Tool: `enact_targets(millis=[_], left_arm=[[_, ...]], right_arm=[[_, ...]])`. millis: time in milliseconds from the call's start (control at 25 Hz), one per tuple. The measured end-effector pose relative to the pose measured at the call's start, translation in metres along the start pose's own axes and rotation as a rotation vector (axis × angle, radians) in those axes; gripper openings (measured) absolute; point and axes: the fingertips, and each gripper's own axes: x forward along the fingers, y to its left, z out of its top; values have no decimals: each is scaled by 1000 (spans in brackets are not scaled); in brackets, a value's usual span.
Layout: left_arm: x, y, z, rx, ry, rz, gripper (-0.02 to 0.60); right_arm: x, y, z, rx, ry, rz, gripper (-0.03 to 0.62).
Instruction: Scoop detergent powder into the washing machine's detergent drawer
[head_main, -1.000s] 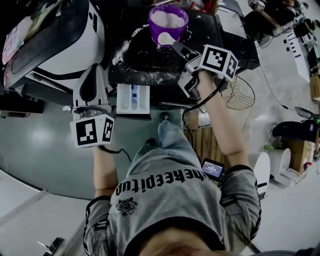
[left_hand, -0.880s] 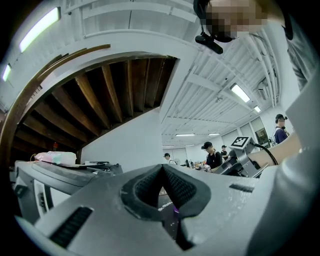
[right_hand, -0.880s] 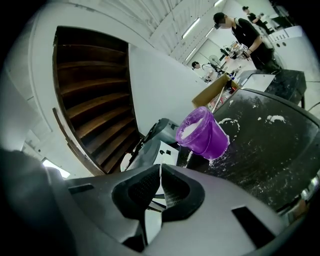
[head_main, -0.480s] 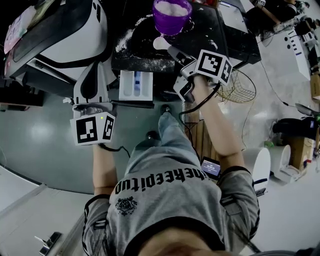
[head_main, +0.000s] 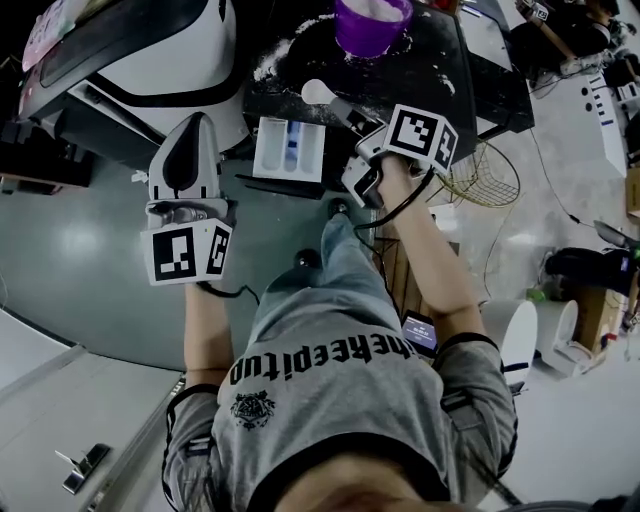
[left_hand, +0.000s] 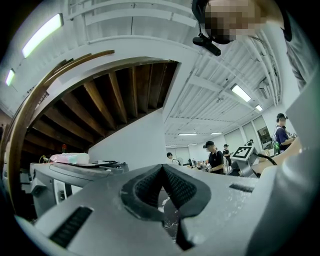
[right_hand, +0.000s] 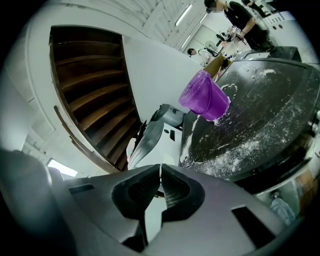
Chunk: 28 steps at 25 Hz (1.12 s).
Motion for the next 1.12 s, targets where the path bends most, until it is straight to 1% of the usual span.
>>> enact_targets(millis=[360,600,800,1120], left_arm=[[-23,20,-7,-12,18,39,3],[-37,30,-15,-20,28,67,3],[-40,33,-17,-22,41,87,3],[-48,40,-25,-29,59,113,3]], right_arm=[[21,-1,-44,21,55,3,8],[35,-12,-74,-7,105,-15,6],[44,-20,-88,-27,141,-25,6],[59,-34,-111,-98,198,-55,7]])
